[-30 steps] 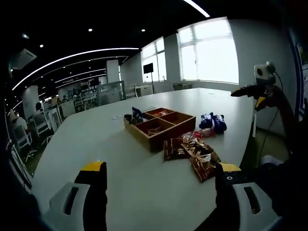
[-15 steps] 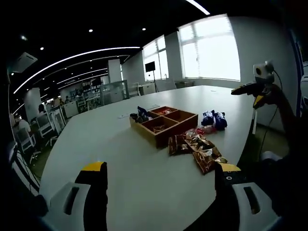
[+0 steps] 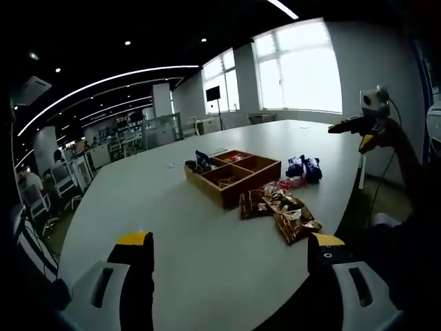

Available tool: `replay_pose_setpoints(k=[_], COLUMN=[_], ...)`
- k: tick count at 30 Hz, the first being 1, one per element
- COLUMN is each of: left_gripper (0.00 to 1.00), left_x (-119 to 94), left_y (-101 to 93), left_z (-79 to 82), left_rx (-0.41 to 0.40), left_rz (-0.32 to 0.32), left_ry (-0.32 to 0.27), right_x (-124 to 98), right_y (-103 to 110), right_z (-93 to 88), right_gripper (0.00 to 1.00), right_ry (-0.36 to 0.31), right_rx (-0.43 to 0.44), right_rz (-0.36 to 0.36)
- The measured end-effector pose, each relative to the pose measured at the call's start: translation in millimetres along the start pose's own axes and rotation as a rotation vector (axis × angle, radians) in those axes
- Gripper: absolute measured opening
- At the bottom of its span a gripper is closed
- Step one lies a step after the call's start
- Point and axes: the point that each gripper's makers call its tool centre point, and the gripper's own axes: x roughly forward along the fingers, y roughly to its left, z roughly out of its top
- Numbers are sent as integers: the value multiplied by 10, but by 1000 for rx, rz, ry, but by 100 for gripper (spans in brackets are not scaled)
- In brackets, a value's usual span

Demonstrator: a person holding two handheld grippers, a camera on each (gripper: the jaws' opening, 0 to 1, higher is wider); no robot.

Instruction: Pick up the scattered marshmallows, QQ candies, Oreo cookies, and mixed nuts on the table and sort them into separate containers

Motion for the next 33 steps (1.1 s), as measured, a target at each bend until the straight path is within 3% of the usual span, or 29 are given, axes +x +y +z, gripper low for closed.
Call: replay_pose_setpoints(k=[13, 19, 33], left_gripper=[93, 93, 91], left_x=[-9, -10, -2], left_y=[-11, -23, -81], left_z=[-47, -42, -12], left_rx=[7, 9, 27], left_rz=[-1, -5, -22], left_ry=[13, 12, 9], right_x=[69, 189, 534], right_y=[42, -1, 42], right_z=[-5, -70, -49], right_gripper=[80, 78, 70], right_ry=[10, 45, 83], right_rx=[0, -18, -85], right_rz=[13, -1, 75])
